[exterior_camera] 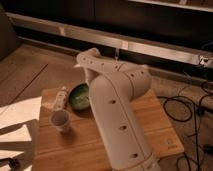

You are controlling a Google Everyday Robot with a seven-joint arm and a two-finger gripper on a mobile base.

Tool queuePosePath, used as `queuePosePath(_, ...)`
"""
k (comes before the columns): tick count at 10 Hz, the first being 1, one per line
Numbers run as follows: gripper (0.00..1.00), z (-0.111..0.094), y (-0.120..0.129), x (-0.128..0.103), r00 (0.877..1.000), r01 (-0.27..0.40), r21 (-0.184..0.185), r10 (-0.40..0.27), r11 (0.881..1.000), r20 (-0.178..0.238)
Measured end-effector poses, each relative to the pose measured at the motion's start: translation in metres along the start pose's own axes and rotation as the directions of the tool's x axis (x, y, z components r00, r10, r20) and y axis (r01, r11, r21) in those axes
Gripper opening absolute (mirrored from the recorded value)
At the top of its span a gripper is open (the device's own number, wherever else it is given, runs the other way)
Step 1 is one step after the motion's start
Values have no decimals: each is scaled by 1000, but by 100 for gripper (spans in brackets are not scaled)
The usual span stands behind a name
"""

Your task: Drag the ceramic bowl in a circle

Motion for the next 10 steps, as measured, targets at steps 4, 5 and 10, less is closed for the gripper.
queuePosePath(4,0,-10,1,45,1000,-20,-23,20,1000,-5)
queuePosePath(5,0,-10,-9,59,999,-52,-22,52,998,-14)
queuePosePath(10,0,3,-79,99,969,-237,24,239,971,-59)
